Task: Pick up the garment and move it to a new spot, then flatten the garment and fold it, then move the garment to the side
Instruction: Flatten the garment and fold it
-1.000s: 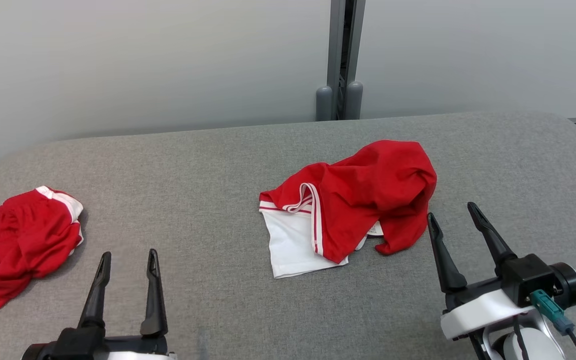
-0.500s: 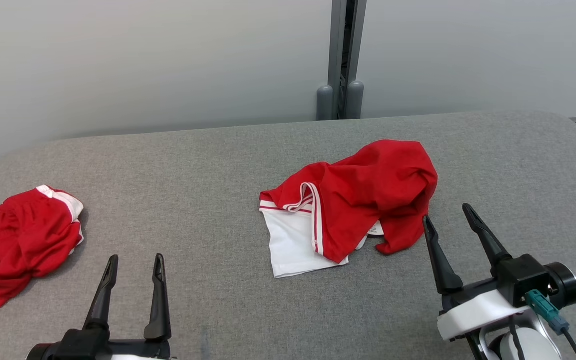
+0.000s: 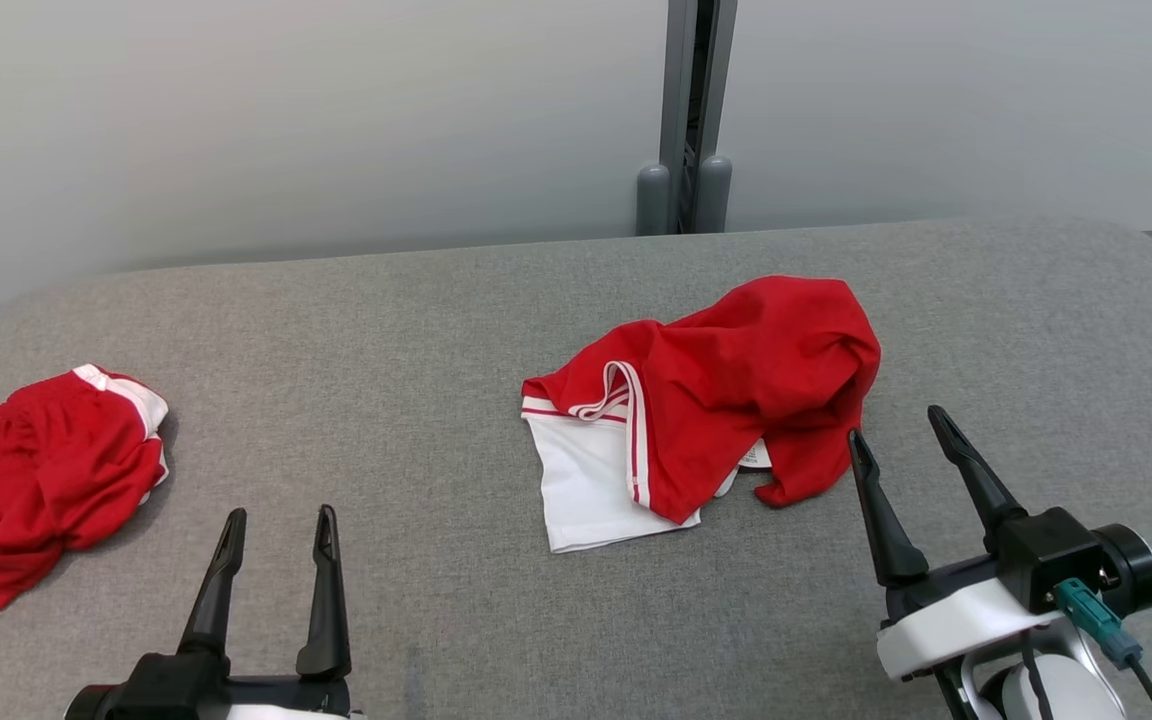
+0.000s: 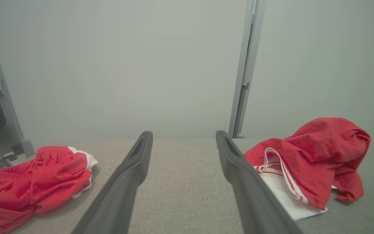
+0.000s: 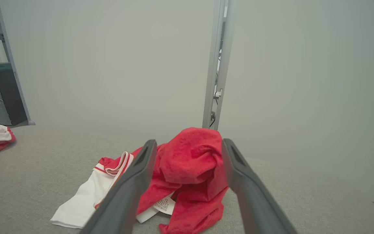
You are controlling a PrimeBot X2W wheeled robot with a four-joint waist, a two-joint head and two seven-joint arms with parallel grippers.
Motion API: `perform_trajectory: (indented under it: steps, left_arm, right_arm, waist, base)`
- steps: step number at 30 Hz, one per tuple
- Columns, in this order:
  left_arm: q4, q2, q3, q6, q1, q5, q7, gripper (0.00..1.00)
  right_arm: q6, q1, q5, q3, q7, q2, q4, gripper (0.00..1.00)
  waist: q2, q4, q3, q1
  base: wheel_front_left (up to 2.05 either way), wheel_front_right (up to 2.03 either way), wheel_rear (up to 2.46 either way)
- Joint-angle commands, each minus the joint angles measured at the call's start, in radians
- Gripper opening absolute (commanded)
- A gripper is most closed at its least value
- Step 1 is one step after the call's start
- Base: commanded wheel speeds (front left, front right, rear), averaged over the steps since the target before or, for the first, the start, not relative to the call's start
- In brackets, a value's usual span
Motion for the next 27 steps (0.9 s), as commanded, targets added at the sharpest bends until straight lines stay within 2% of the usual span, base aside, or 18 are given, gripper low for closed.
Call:
perform_trajectory:
  steps: [1, 12, 18, 27]
  left_arm:
    - [0.002, 0.003, -0.002, 0.003, -0.019, 0.003, -0.001, 1.00]
    - [0.012, 0.003, -0.046, 0.003, -0.048, 0.004, -0.001, 1.00]
    - [0.018, 0.003, -0.086, 0.004, -0.091, -0.007, -0.001, 1.00]
    - [0.033, 0.002, -0.133, 0.018, -0.129, -0.030, -0.001, 1.00]
  right_arm:
    - [0.000, -0.007, 0.002, -0.006, -0.001, -0.006, -0.002, 1.00]
    - [0.000, -0.035, -0.019, 0.019, -0.001, -0.013, 0.014, 1.00]
    - [0.000, -0.128, -0.033, 0.111, 0.009, -0.018, 0.130, 1.00]
    - [0.000, -0.249, -0.008, 0.212, 0.084, -0.059, 0.354, 1.00]
  waist:
    - [0.0000, 0.000, 0.002, 0.0000]
    - [0.0000, 0.017, 0.034, 0.0000]
    - [0.0000, 0.080, 0.086, 0.0000]
    - [0.0000, 0.191, 0.149, 0.0000]
  base:
    - [0.00, 0.00, 0.00]
    - [0.00, 0.00, 0.00]
    - [0.00, 0.00, 0.00]
    - [0.00, 0.00, 0.00]
